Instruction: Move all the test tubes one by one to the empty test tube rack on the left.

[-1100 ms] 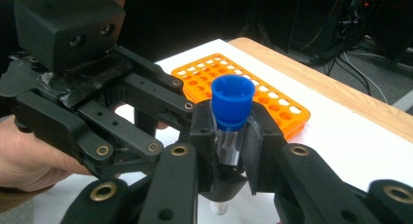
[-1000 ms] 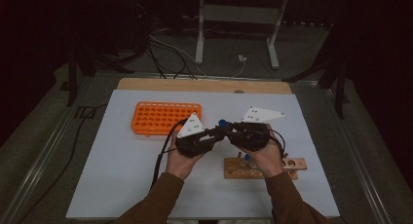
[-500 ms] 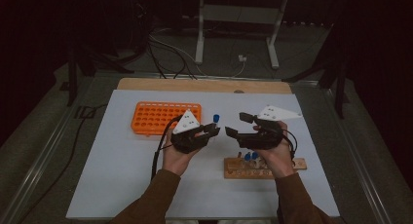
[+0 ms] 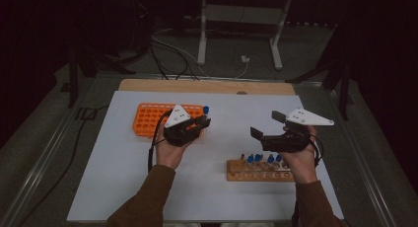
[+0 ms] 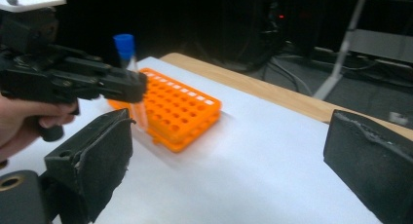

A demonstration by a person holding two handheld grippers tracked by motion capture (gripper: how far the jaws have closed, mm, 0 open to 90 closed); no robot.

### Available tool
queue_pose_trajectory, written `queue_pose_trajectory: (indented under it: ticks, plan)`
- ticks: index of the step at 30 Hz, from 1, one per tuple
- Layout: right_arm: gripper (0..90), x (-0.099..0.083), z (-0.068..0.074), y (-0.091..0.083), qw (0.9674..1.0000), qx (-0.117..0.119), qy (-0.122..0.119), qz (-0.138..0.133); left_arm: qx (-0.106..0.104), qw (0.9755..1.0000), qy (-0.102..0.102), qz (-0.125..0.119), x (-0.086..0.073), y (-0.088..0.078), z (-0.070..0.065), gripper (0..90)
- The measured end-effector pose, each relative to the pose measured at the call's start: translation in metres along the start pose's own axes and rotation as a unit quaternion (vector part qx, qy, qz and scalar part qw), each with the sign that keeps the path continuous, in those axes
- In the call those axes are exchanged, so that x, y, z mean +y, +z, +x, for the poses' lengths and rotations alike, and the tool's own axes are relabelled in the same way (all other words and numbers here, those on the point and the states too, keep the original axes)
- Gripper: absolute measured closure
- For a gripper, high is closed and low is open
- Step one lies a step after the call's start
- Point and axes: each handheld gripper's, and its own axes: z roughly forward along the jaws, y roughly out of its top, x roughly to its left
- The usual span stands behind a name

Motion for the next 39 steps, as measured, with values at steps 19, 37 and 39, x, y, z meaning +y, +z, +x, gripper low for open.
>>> queue_pose_trajectory:
  ticks: [19, 37, 39]
  plan:
    - [3.5, -0.033, -0.036, -0.03, 0.9969, -0.076, 0.021, 0.001, 0.064, 0.9976, -0.024, -0.005, -0.023, 0.024, 0.031, 78.1]
    - [3.5, -0.046, -0.042, -0.045, 0.9948, -0.1, 0.019, -0.006, 0.098, 0.9941, -0.042, 0.02, -0.051, 0.042, 0.042, 78.1]
    - [3.5, -0.046, -0.042, -0.045, 0.9947, -0.101, 0.019, -0.006, 0.099, 0.9939, -0.044, 0.023, -0.053, 0.043, 0.042, 78.1]
